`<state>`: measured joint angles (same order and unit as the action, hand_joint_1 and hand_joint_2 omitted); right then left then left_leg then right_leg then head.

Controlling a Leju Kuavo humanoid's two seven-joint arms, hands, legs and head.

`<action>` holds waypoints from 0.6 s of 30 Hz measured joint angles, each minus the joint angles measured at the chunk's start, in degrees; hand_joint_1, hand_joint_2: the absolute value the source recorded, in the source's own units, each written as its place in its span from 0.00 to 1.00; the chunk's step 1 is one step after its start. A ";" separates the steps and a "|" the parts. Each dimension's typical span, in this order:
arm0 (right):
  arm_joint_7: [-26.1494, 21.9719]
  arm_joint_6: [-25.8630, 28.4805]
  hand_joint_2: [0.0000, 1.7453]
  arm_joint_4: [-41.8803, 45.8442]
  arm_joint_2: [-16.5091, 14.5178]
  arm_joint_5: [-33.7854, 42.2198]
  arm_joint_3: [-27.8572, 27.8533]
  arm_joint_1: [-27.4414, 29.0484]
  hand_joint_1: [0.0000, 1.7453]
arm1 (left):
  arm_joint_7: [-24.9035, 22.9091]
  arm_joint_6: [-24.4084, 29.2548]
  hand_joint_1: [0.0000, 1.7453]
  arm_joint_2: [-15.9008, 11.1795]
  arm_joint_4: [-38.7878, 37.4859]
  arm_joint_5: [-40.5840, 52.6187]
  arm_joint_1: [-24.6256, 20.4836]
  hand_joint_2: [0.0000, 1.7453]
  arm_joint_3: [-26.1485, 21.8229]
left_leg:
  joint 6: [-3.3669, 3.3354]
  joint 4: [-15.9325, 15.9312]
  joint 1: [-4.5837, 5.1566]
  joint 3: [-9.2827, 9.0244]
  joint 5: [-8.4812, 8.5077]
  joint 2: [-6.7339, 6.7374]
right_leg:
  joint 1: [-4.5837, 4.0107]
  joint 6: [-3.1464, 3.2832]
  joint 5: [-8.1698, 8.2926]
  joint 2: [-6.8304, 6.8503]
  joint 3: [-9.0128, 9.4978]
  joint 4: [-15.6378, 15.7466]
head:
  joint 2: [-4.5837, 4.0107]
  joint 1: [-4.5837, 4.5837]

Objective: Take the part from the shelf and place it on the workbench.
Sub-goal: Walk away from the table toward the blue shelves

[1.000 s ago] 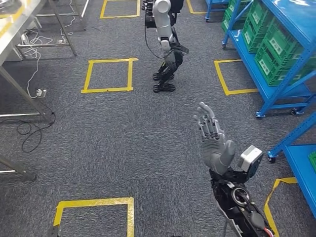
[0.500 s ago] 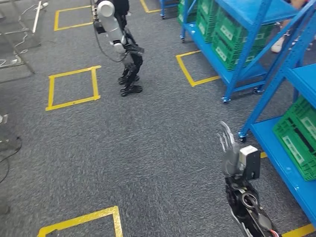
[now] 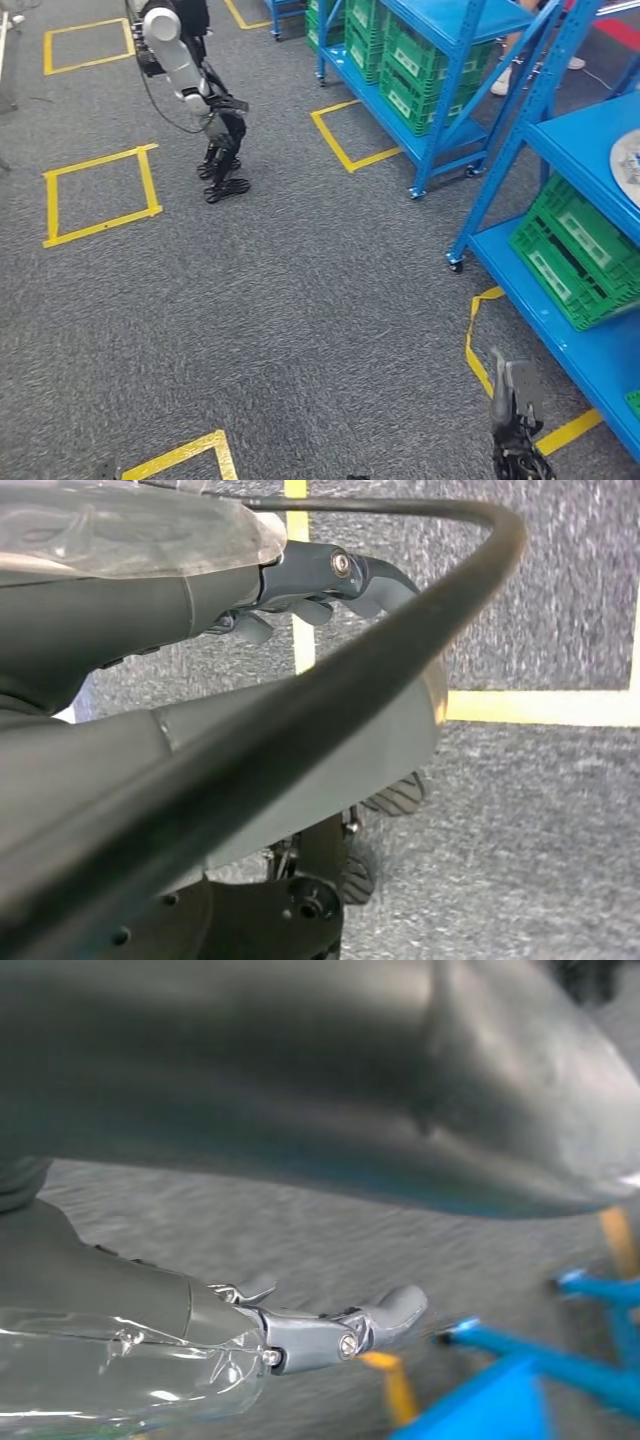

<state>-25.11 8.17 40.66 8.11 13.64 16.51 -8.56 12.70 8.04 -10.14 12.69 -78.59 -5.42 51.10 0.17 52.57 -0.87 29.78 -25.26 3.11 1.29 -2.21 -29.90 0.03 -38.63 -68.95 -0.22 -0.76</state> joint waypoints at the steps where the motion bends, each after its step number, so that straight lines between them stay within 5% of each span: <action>1: -0.04 0.01 0.00 -1.36 0.00 0.00 -0.02 -0.10 0.00 | 0.00 -0.01 0.00 0.04 0.01 0.00 0.00 0.00 -0.03 | 0.34 0.13 -0.08 -0.21 -0.24 0.65 | 0.22 -0.31 1.96 1.09 2.20 4.27 | 0.00 -0.25; 4: 0.52 0.20 0.00 -5.03 0.00 0.09 -0.01 -0.99 0.00 | 0.00 -0.04 0.00 0.01 0.00 0.02 -0.05 0.00 -0.26 | 1.54 0.78 0.25 -0.68 -1.03 2.48 | -0.18 0.16 4.18 3.73 6.65 12.69 | 0.00 -1.00; 7: 1.52 -0.32 0.00 -8.32 0.02 0.53 -0.03 -1.09 0.00 | 0.00 -0.04 0.00 0.10 0.01 0.02 -0.38 0.00 -0.42 | 2.45 1.24 0.12 -0.91 -1.46 3.48 | -0.51 1.74 4.21 2.09 6.69 12.84 | 0.00 -0.24; 9: 2.13 -0.77 0.00 -10.31 0.03 0.73 -0.03 -1.01 0.00 | 0.05 -0.04 0.00 0.20 0.01 0.02 -0.52 0.00 -0.54 | 2.94 4.63 -0.18 0.34 -3.83 0.95 | -0.43 2.57 4.50 0.85 6.63 12.98 | 0.00 0.26; 11: 2.70 -1.14 0.00 -12.16 0.03 0.91 -0.02 -1.01 0.00 | 0.18 -0.05 0.00 0.23 0.01 0.02 -0.42 0.00 -0.67 | 2.96 12.23 -0.19 3.87 -7.84 -2.00 | -0.45 3.19 4.68 -0.36 6.43 13.01 | 0.00 1.10; 13: 3.38 -1.29 0.00 -14.01 0.03 1.07 0.01 -0.72 0.00 | 0.24 -0.04 0.00 0.27 0.01 0.06 -0.21 0.00 -0.73 | 2.67 18.54 -0.10 7.22 -9.90 -2.60 | -0.71 3.51 4.80 -1.77 6.27 13.01 | 0.00 1.77; 15: 4.22 -1.26 0.00 -15.76 0.02 1.15 0.03 -0.09 0.00 | 0.24 -0.04 0.00 0.32 0.01 0.28 -0.07 0.00 -0.74 | 2.04 16.78 0.07 6.80 -7.69 -2.89 | -0.92 3.61 4.92 -3.31 6.23 13.01 | 0.00 2.20; 18: 5.25 -1.21 0.00 -17.76 -0.11 1.32 0.05 0.78 0.00 | 0.23 -0.05 0.00 0.21 0.00 0.68 -0.07 0.00 -0.74 | 0.74 4.94 0.47 1.42 -2.47 -5.84 | -1.09 3.38 5.15 -5.38 6.11 12.96 | 0.00 2.55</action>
<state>-19.86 6.96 22.90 8.00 14.96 16.57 -7.78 12.93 7.99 -9.93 12.69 -77.91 -5.49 50.35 0.91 57.52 -0.40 31.20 -27.73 -2.74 0.20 1.17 -24.75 -5.34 -32.51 -55.99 -0.22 1.79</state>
